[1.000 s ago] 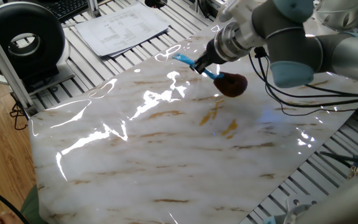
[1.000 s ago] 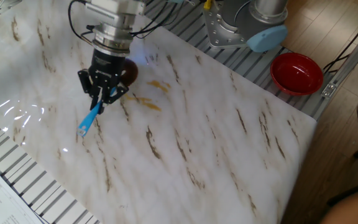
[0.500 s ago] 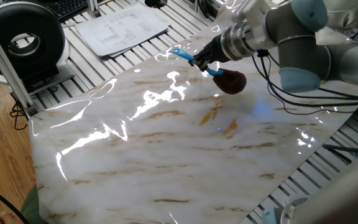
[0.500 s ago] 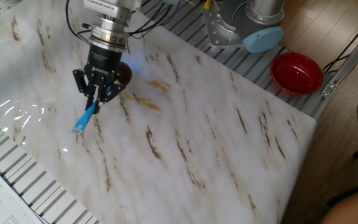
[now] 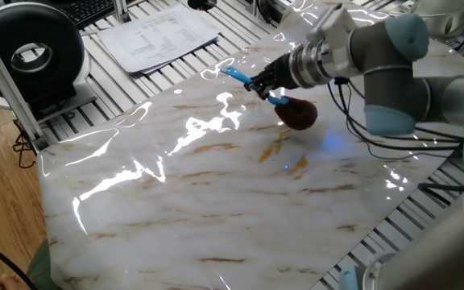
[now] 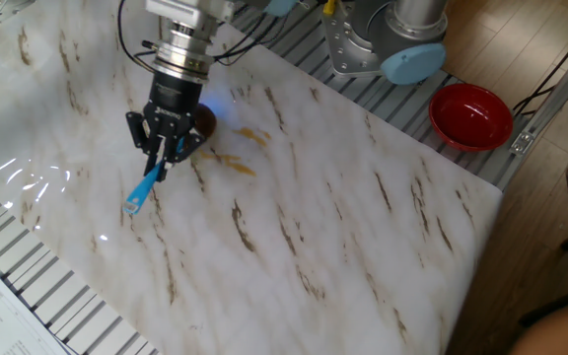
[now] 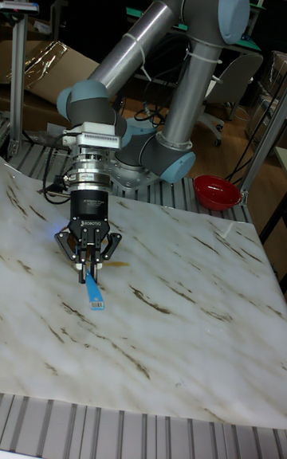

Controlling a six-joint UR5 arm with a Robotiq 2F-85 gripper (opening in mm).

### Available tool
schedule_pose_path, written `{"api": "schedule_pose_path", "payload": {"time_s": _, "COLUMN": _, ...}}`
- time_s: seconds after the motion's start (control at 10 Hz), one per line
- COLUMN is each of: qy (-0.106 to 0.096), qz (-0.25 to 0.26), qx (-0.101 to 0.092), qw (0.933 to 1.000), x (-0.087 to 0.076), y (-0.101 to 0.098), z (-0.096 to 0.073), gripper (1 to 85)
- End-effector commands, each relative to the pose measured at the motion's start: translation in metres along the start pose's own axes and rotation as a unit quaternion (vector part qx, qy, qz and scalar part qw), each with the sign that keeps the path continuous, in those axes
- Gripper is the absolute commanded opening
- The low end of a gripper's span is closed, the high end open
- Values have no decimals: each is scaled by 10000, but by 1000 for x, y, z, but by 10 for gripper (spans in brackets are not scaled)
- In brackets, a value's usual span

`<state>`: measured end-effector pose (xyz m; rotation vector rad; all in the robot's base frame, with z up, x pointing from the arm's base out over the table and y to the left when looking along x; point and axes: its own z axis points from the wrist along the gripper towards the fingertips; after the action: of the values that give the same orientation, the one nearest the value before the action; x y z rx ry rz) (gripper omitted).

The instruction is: Scrub the table with a brush

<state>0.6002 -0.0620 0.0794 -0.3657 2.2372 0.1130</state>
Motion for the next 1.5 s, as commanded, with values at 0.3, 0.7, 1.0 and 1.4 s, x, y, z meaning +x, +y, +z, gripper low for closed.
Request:
{"api": "schedule_pose_path", "payload": {"time_s": 0.3, "qy": 58, "qz": 815, "qx": -110, "qw": 9966, "x": 28, "y": 19, "z": 10, "gripper": 10}}
{"api": "schedule_pose_path", "payload": {"time_s": 0.7, "qy": 637, "qz": 608, "qx": -235, "qw": 9958, "x": 60, "y": 28, "z": 9, "gripper": 343}}
{"api": "schedule_pose_path", "payload": {"time_s": 1.0, "qy": 832, "qz": 561, "qx": -346, "qw": 9944, "x": 69, "y": 34, "z": 7, "gripper": 547}}
{"api": "schedule_pose_path", "payload": {"time_s": 1.4, "qy": 1052, "qz": 541, "qx": -433, "qw": 9920, "x": 74, "y": 40, "z": 6, "gripper": 700}}
